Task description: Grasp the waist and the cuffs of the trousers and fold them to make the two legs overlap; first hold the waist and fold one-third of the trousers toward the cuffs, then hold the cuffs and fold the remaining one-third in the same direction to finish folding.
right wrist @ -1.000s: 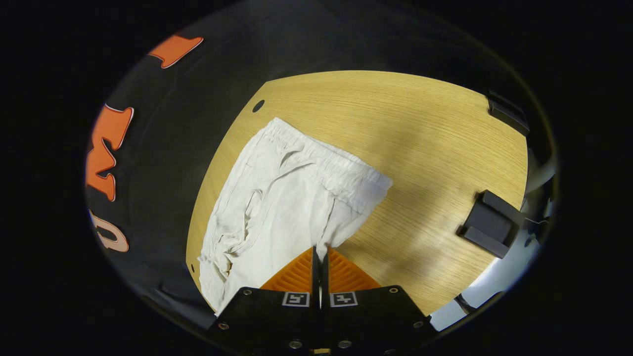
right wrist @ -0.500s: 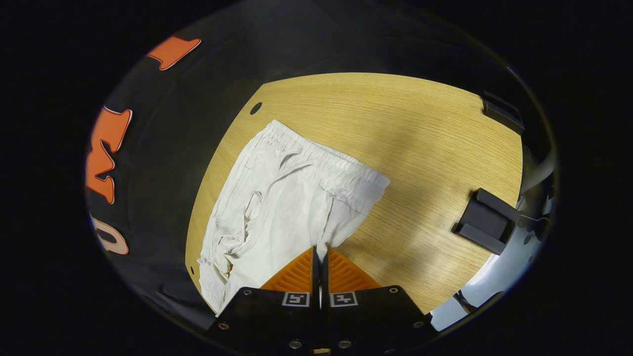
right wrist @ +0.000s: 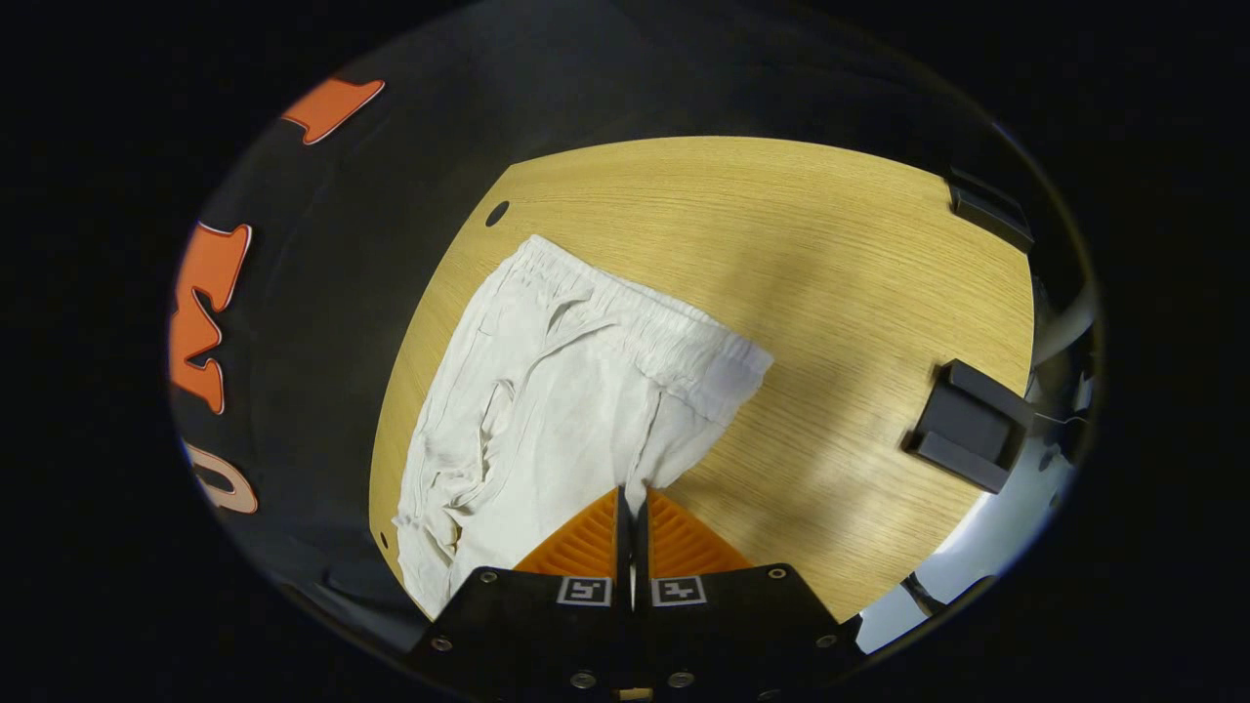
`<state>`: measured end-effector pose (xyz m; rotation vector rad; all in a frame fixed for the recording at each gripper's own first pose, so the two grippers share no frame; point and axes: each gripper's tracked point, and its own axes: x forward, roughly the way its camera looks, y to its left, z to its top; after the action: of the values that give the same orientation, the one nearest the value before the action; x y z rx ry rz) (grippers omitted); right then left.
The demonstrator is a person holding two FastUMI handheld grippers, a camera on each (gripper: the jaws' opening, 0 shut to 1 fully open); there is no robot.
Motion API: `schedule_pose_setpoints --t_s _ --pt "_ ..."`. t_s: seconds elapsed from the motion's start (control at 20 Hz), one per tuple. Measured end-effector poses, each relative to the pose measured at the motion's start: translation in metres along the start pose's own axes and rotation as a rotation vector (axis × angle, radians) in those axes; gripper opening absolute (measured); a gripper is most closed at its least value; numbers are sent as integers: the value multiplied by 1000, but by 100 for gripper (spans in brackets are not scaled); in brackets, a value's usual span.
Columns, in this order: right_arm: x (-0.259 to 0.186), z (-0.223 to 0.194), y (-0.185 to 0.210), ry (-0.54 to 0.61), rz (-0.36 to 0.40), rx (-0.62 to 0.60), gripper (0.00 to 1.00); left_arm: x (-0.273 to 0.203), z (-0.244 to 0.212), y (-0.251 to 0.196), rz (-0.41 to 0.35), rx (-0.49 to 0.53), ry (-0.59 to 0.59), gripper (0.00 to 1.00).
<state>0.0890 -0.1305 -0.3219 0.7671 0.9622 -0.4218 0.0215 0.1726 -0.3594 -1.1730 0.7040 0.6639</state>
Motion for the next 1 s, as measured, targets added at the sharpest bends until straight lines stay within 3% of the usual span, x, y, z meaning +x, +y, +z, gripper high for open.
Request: schedule_pose_setpoints --t_s 0.2,0.25,0.6,1.0 --pt "-1 0 -4 5 2 16 1 14 -9 7 11 -60 56 26" --pt "-3 2 -4 5 10 22 1 13 -7 8 20 -62 63 1" --pt "-15 7 -1 27 26 -2 1 -11 -9 -33 -76 38 71 4" --pt "-32 23 43 66 119 13 1 -38 -4 -125 -220 120 29 4"
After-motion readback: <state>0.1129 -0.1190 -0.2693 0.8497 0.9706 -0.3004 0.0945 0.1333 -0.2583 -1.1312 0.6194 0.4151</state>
